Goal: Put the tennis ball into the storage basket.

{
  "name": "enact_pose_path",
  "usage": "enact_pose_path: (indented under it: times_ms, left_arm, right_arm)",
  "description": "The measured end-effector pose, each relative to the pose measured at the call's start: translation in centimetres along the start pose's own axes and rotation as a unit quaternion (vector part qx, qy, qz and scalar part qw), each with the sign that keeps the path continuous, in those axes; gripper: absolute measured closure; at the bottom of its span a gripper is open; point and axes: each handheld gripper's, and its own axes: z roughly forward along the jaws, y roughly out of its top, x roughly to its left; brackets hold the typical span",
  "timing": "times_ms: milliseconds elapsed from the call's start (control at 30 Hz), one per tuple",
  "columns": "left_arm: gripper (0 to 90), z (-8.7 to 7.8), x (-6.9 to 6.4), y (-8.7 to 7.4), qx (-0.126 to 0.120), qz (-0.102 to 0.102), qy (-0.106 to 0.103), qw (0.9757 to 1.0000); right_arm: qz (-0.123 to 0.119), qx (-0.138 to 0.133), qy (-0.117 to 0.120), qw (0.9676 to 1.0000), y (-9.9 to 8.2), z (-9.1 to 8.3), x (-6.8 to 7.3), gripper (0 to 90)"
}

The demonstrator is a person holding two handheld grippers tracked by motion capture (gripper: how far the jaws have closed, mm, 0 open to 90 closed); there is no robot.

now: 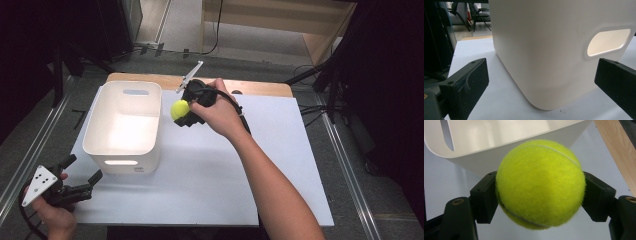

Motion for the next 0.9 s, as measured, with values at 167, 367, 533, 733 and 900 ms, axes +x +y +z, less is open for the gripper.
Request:
enact_pose_path:
  times_ms: [167,367,533,733,900]
  left_arm:
    - [0.0,0.0,0.0,0.0,-0.001,-0.001,-0.001,1.0]
    - [0.0,0.0,0.0,0.0,-0.001,-0.001,-0.002,1.0]
    - [0.0,0.0,0.0,0.0,-0.001,-0.001,-0.003,1.0]
    - [0.0,0.0,0.0,0.0,0.0,-0.001,-0.003,1.0]
    - [0.0,0.0,0.0,0.0,-0.002,-0.002,-0.004,1.0]
  right_arm:
    - [-0.004,0.002,0.004,1.0,0.8,0.2,0.4,23.0]
    - [-0.009,0.0,0.009,0.9999,1.7,0.6,0.9,22.9]
    - [-0.017,-0.006,0.015,0.9997,2.6,1.0,1.4,22.9]
    - [-0.024,-0.008,0.02,0.9995,3.6,1.4,2.0,22.9]
    - [-0.034,-0.01,0.025,0.999,4.3,1.9,2.4,22.9]
